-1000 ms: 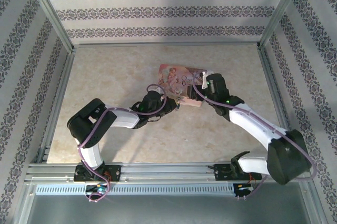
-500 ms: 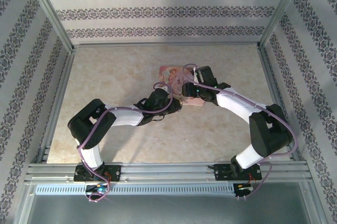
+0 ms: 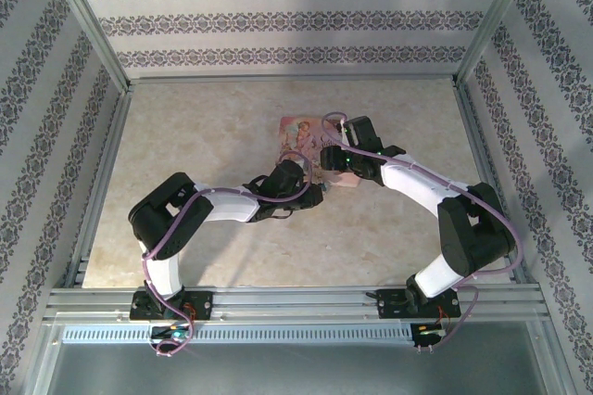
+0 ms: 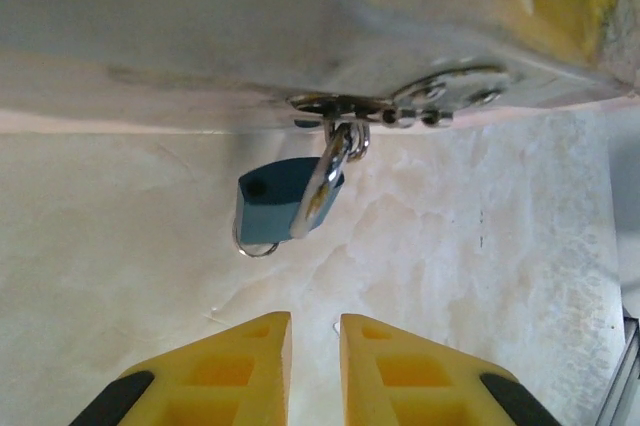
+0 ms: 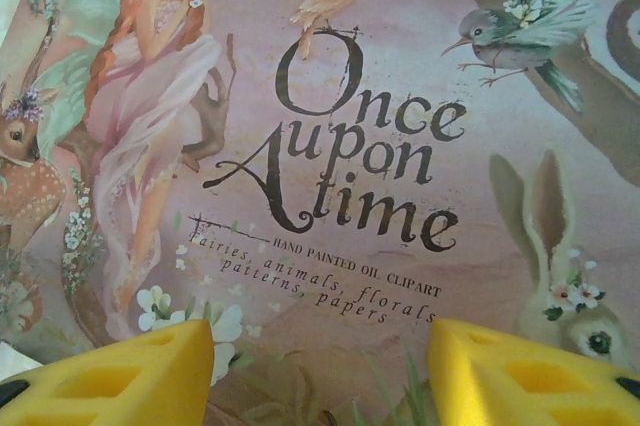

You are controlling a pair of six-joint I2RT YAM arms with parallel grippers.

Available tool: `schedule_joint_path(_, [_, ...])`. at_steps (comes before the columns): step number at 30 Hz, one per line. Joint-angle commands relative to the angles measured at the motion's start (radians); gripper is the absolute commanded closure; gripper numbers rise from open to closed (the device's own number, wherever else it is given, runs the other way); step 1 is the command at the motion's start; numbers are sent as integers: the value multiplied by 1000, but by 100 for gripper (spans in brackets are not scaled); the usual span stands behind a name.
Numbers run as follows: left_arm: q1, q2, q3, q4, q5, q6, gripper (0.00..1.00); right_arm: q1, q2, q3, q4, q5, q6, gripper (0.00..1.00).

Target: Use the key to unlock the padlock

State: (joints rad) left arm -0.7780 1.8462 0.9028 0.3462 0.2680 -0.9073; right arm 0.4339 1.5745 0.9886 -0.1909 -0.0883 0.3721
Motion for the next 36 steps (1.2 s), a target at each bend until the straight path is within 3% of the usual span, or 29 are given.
schedule_joint_path(1, [-12, -64, -17, -18, -28, 42, 77, 0, 24, -5, -30, -27, 5, 40])
schedule_joint_path(9, [-1, -300, -58, -171, -196, 178, 59, 1, -85, 8, -38, -45, -75, 36])
schedule_joint_path(15, [69, -454, -85, -273, -281, 227, 37, -20, -205, -49, -74, -40, -82, 25])
schedule_joint_path(18, [138, -492, -95, -300, -285, 254, 23, -54, -254, -104, -78, -42, -58, 12])
schedule_joint_path(20, [204, -490, -97, -299, -240, 258, 15, -85, -277, -136, -84, -43, -50, 3])
schedule_joint_path(25, [385, -373, -77, -214, 1, 231, 11, -188, -281, -197, -63, -176, -25, 2])
schedule_joint_path(30, [467, -144, 48, -131, 294, 199, 20, -216, -238, -197, -42, -267, -27, 2])
schedule_joint_path(36, [467, 20, 155, -70, 405, 151, 34, -229, -163, -172, 8, -331, -6, 2])
